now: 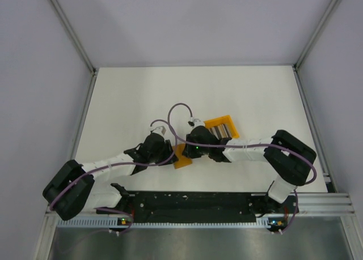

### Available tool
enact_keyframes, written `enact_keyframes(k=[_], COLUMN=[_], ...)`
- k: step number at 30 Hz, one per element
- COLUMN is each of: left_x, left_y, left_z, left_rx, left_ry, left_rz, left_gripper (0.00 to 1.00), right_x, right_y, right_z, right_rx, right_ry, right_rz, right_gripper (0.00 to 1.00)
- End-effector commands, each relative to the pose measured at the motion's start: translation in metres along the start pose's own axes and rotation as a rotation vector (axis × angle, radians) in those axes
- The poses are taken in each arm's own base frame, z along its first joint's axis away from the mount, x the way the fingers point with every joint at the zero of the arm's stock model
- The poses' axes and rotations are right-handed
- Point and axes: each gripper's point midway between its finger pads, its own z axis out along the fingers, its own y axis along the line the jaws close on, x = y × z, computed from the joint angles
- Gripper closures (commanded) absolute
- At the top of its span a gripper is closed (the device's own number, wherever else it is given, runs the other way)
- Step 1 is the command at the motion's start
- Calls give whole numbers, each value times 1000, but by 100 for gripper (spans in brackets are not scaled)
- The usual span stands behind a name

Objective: Put the credit cards into the card holder
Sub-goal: Close the card holder at the center of the board.

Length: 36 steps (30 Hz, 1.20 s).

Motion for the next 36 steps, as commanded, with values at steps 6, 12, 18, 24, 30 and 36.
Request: enact_keyframes(k=[6, 12, 18, 24, 30, 36], left_x=[3, -12, -17, -24, -19, -9], left_y=[8, 9, 12, 4, 2, 9], left_z=[-2, -3, -2, 1, 10, 16], left_rx=[-60, -106, -123, -96, -91, -107], left_ry=[22, -15, -37, -51, -10, 24], left_rz=[14, 36, 52, 79, 89, 87], left_gripper=[53, 52, 52, 51, 51, 52], right_x=[-36, -31, -16, -15, -22, -22], right_y=[19, 9, -4, -5, -1, -1], right_z=[-25, -25, -23, -20, -18, -12], right_rx=[-53, -24, 5, 5, 2, 3], right_ry=[-110, -84, -53, -47, -60, -42], right_rz=[-48, -43, -29, -26, -33, -44], right_gripper=[85, 86, 87, 87, 87, 87])
